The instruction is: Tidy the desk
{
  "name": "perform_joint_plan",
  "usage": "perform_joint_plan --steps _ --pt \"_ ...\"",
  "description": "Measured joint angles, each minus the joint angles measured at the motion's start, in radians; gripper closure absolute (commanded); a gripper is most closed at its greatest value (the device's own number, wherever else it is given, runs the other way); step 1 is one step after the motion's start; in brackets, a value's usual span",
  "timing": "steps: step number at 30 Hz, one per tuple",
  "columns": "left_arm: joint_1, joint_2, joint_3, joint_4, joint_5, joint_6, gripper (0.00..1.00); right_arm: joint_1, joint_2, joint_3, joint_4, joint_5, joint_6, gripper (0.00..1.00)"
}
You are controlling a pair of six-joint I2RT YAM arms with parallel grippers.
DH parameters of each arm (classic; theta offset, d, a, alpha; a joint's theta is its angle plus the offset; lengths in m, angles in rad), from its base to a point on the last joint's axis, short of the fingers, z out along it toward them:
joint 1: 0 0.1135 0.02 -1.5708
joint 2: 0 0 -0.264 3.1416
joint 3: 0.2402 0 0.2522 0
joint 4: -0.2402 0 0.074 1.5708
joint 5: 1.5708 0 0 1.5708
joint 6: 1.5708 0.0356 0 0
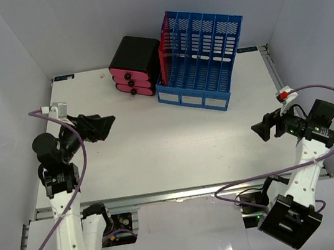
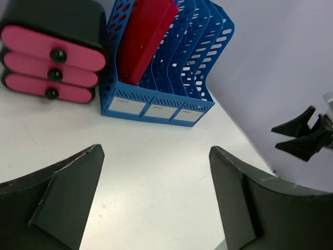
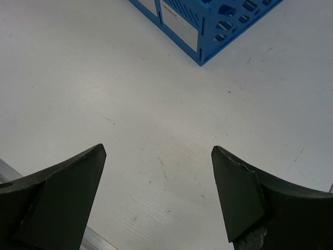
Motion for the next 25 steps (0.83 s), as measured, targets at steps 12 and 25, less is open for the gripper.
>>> perform_joint_plan --steps 12,25 --pt "-0.007 -0.116 -0.025 -0.199 0.077 0.032 0.02 0.001 -0.168 0.065 -0.075 0.144 0.024 0.1" --pt "-0.007 -0.135 -0.057 -0.237 0.084 0.03 0.02 0.001 -0.251 0.072 -0.047 0.161 0.154 0.1"
